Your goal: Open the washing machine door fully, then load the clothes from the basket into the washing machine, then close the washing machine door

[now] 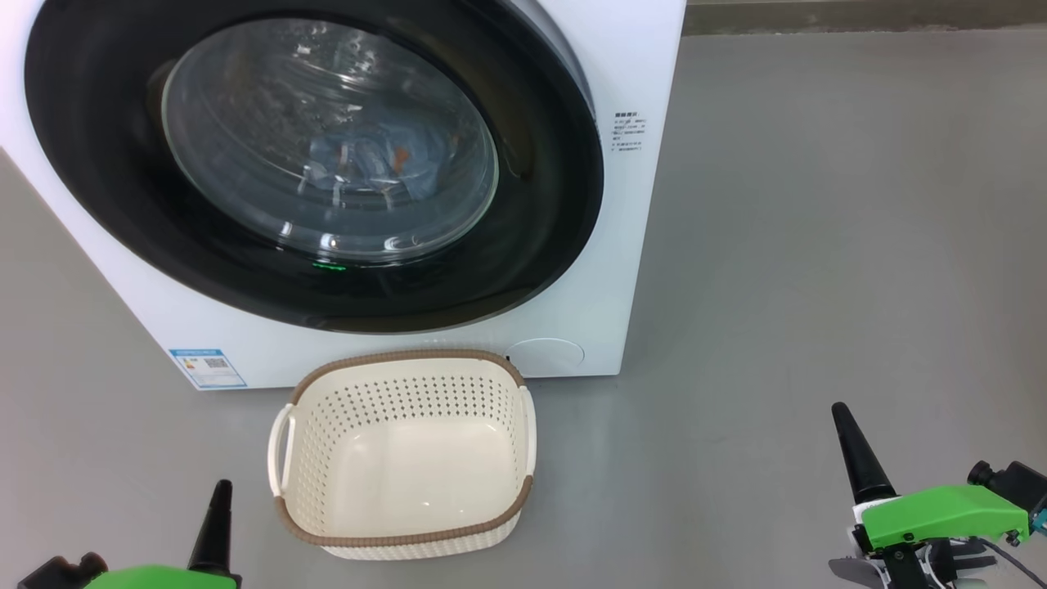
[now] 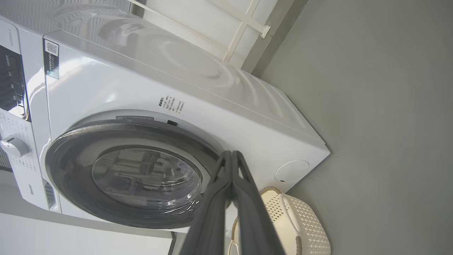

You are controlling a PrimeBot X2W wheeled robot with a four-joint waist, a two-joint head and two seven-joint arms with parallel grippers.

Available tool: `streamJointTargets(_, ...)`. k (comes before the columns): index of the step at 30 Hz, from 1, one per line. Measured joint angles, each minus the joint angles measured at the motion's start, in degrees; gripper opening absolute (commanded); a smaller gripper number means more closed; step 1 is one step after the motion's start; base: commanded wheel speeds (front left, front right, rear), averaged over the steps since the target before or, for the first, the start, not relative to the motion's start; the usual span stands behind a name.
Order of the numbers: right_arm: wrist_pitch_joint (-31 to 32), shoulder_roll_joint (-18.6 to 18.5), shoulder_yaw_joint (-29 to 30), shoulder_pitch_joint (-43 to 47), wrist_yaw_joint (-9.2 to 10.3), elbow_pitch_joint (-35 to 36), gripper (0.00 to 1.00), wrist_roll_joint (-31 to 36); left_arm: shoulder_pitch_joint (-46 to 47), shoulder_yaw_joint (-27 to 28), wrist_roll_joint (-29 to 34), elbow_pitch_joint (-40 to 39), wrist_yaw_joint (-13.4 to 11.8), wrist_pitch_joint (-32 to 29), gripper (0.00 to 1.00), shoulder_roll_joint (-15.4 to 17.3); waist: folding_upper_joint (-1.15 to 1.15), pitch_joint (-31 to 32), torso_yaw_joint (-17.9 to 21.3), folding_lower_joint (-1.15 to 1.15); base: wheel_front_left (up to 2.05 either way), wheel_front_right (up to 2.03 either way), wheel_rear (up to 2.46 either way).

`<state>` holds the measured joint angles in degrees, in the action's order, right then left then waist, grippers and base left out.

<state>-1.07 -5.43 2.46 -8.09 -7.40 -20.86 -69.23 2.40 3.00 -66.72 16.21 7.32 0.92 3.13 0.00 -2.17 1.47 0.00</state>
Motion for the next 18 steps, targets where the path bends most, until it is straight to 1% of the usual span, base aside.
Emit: streamJointTargets(18, 3.0, 1.1, 2.1, 0.3, 0.00, 2.1, 0.00, -9.5, 0.3, 0.7, -10.5, -0.1, 0.0, -3.0, 0.00, -0.3, 0.00, 0.8, -0.6, 0.00, 0.00, 0.00, 0.00)
